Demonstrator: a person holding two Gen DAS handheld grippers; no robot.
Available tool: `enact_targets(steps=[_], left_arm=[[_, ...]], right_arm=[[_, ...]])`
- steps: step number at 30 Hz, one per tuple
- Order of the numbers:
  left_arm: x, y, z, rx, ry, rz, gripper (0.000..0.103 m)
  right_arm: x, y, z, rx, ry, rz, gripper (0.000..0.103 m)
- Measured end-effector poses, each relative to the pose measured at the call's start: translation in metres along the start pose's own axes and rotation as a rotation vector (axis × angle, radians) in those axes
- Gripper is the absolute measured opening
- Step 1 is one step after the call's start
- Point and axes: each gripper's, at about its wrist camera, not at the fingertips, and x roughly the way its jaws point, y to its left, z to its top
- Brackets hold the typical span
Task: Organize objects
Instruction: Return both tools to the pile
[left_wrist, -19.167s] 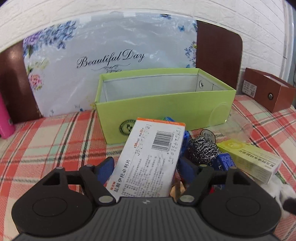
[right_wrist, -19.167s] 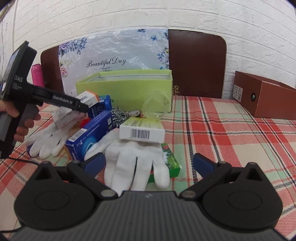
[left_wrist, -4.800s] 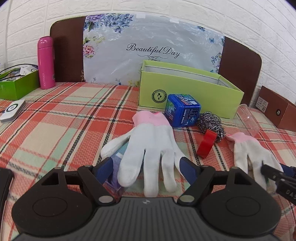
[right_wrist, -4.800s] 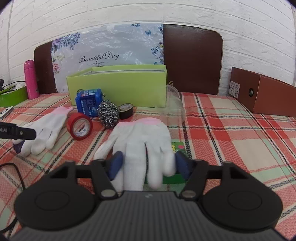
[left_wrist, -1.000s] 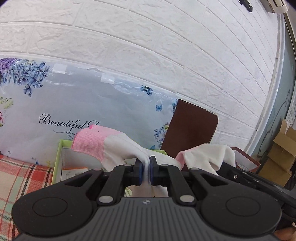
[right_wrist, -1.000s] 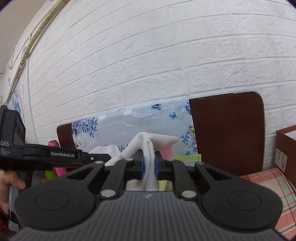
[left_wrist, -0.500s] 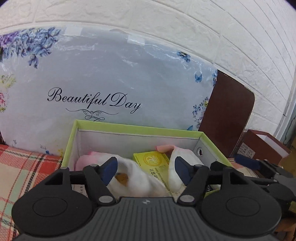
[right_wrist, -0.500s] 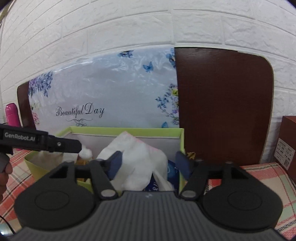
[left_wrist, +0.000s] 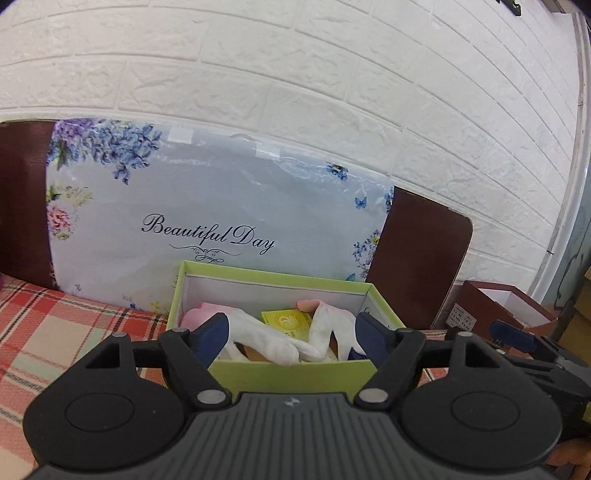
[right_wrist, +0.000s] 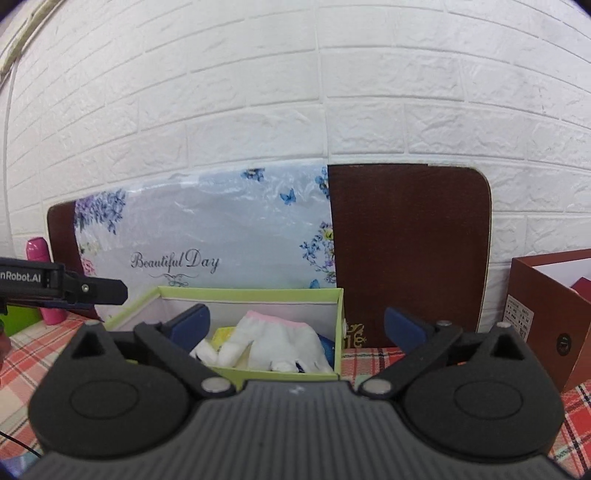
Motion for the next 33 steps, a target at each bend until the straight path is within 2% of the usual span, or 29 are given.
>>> enact_targets(steps=[5, 10, 15, 24, 33], left_arm=[[-0.053, -0.012, -0.029, 0.035, -0.013, 0.084, 0.082], [-0.083, -0.017, -0.067, 0.025, 0.032, 0.078, 0.082], [-0.098, -0.017, -0.099, 0.003, 0.085, 0.079, 0.082], [-0.109, -0.006, -0.137, -0.029, 0.155, 0.122, 0.082], [-0.107, 0.006, -0.157, -0.021, 0.19, 0.175, 0.082]], right_arm=[[-0.061, 0.004, -0.004, 0.044, -0.052, 0.021, 0.103], [-0.106, 0.01, -0.022, 0.062, -0.063, 0.027, 0.103], [-0.132, 0.014, -0.047, 0.08, -0.027, 0.031, 0.103], [-0.141, 0.024, -0.092, 0.086, 0.082, 0.013, 0.103], [-0.127, 0.03, -0.123, 0.039, 0.211, -0.067, 0.103]])
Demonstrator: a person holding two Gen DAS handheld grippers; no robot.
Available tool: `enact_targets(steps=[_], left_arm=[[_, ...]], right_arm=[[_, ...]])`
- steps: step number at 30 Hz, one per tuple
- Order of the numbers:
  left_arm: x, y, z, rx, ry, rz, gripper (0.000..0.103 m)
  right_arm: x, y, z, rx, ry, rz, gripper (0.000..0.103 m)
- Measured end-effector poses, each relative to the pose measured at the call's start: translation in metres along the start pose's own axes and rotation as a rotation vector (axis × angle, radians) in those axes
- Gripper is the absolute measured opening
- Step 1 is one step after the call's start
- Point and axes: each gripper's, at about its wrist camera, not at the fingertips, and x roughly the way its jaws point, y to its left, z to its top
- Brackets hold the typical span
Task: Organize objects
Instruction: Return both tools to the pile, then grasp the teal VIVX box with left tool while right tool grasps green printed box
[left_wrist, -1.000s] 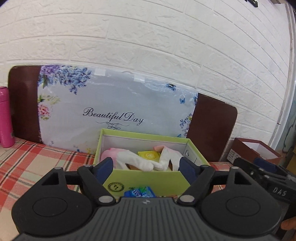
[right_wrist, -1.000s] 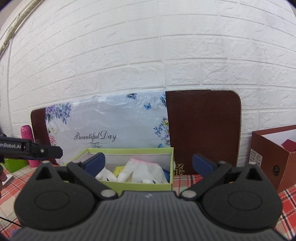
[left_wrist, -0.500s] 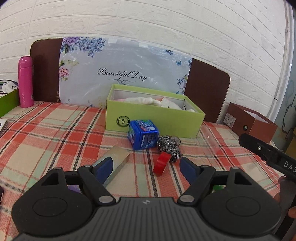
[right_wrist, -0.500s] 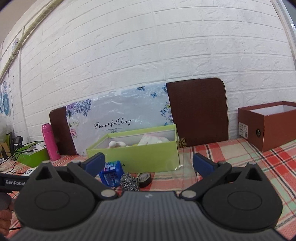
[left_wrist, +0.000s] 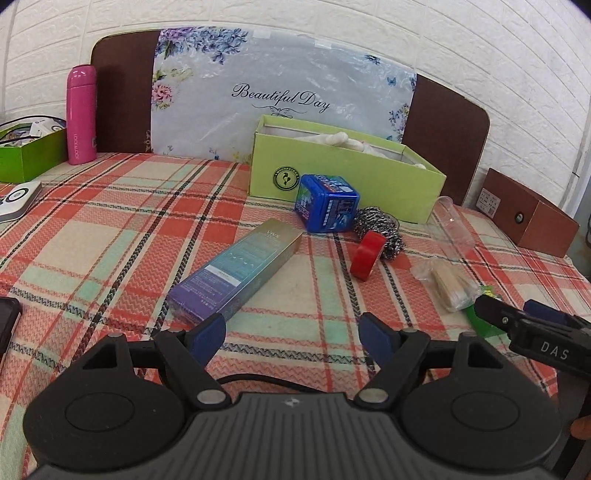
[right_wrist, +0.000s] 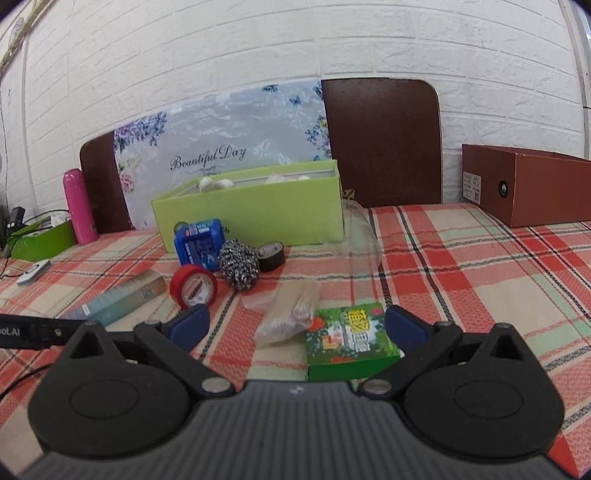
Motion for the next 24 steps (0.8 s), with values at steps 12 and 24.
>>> enact_targets(steps=[12, 24], left_arm=[[0.019, 0.019, 0.025, 0.027, -0.034, 0.035, 0.082], [0.084, 0.023, 0.043, 0.065, 0.098, 0.054, 0.081]], right_arm=[[0.017, -0.008, -0.004, 0.042, 0.091, -0.097, 0.103], [0.024, -0.008, -0.003, 0.03, 0.131, -0.098, 0.103]])
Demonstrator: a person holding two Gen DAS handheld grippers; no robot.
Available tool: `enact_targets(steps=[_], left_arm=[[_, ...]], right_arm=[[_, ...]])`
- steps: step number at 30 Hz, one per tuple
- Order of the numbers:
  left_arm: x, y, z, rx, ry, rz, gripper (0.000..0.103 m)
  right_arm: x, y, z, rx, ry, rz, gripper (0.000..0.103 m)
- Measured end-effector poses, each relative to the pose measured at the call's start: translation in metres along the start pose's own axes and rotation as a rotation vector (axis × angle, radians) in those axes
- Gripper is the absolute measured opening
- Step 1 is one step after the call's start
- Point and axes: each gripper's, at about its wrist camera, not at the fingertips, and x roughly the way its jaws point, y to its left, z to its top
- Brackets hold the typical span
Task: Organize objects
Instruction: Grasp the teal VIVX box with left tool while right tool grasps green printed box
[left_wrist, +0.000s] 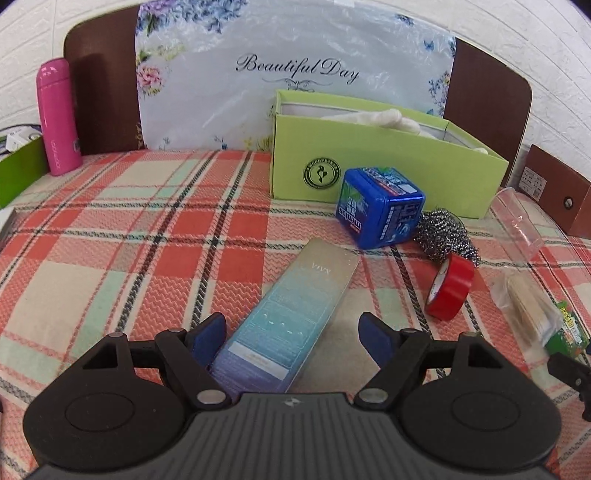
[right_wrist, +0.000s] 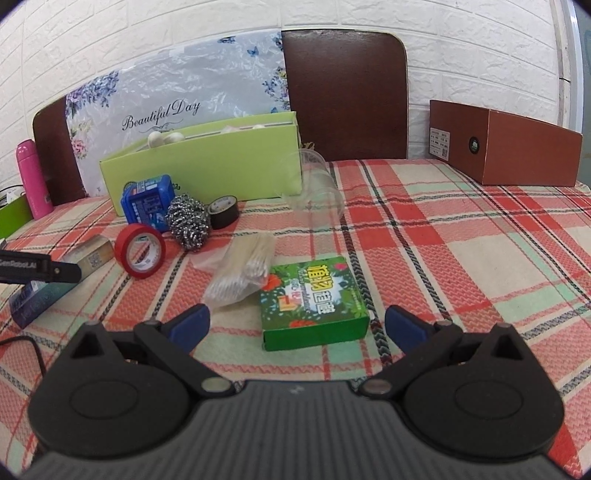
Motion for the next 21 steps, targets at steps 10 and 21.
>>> enact_targets(steps=[10, 21], left_arm=[[0.002, -0.004, 0.001, -0.006, -0.004, 0.045, 0.064], [-0.013, -0.01, -0.009, -0.019, -0.008, 0.005, 0.043]], right_arm=[[0.014, 0.001, 0.008, -0.038, 0.046, -0.016, 0.078], [-0.012, 0.007, -0.001, -0.095, 0.072, 0.088, 0.061]])
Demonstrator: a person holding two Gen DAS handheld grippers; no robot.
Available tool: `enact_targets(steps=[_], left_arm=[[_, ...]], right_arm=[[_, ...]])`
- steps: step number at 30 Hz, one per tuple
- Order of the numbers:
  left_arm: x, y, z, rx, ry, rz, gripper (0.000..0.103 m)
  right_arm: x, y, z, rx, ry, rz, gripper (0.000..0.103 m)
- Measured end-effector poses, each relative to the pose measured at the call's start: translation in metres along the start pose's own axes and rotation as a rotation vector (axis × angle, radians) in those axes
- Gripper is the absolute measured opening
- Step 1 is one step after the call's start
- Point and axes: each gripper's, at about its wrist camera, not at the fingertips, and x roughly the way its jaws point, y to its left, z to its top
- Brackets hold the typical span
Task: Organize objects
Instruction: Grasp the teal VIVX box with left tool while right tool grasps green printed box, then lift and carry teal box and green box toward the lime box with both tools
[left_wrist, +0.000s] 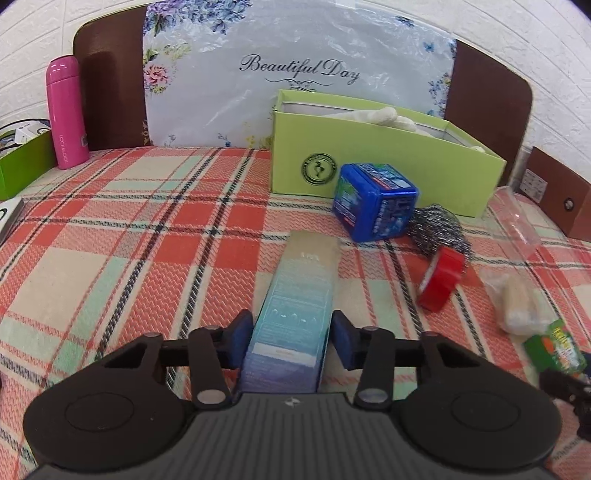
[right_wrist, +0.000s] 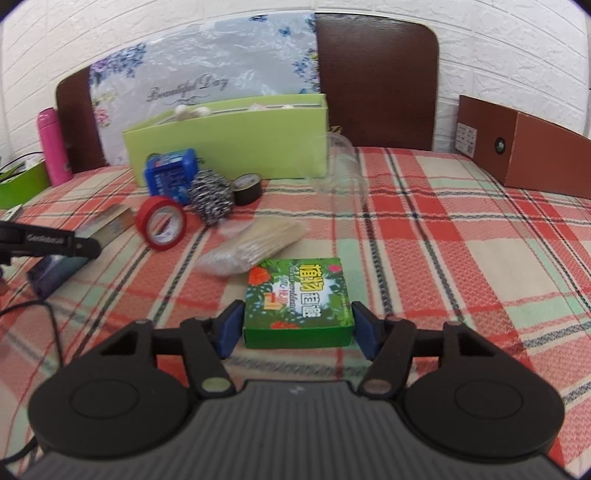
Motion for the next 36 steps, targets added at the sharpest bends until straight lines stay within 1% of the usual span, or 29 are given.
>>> enact_targets(steps=[3, 6, 8, 10, 12, 16, 21, 27, 29, 30, 31, 32, 36], left_arm=[[-0.011, -0.009, -0.01, -0.012, -0.006, -0.018, 0.041], [-0.021, -0.025, -0.021, 0.015, -0.01, -0.053, 0.041], [-0.027, -0.038, -0.026, 0.051, -0.009, -0.073, 0.042], [-0.029, -0.048, -0.029, 0.078, -0.014, -0.063, 0.044], [-0.026, -0.053, -0.031, 0.104, -0.018, -0.042, 0.05], [-0.025, -0.055, -0.031, 0.098, -0.023, -0.033, 0.054], [-0.024, -0.053, -0.031, 0.097, -0.027, -0.045, 0.053], [-0.021, -0.053, -0.029, 0.089, -0.029, -0.044, 0.053], [-0.022, -0.052, -0.029, 0.09, -0.032, -0.046, 0.048], [-0.022, -0.051, -0.029, 0.092, -0.035, -0.046, 0.044], [-0.023, -0.05, -0.029, 0.092, -0.035, -0.045, 0.043], [-0.023, -0.049, -0.029, 0.089, -0.035, -0.05, 0.043], [-0.025, -0.047, -0.028, 0.074, -0.036, -0.059, 0.041]], right_arm=[[-0.01, 0.009, -0.005, -0.017, 0.01, 0.067, 0.061], [-0.019, 0.021, -0.007, -0.042, 0.006, 0.13, 0.061], [-0.02, 0.027, -0.007, -0.061, 0.002, 0.148, 0.061], [-0.019, 0.031, -0.008, -0.071, 0.005, 0.147, 0.062], [-0.019, 0.031, -0.009, -0.07, 0.008, 0.139, 0.062], [-0.017, 0.027, -0.011, -0.059, 0.014, 0.122, 0.063], [-0.015, 0.025, -0.012, -0.05, 0.01, 0.12, 0.066], [-0.015, 0.027, -0.01, -0.049, -0.002, 0.118, 0.07], [-0.015, 0.026, -0.009, -0.046, -0.009, 0.116, 0.07], [-0.015, 0.026, -0.01, -0.044, -0.008, 0.118, 0.069], [-0.014, 0.025, -0.009, -0.042, -0.004, 0.122, 0.064], [-0.013, 0.025, -0.009, -0.039, 0.0, 0.131, 0.061], [-0.013, 0.027, -0.009, -0.046, -0.004, 0.134, 0.061]])
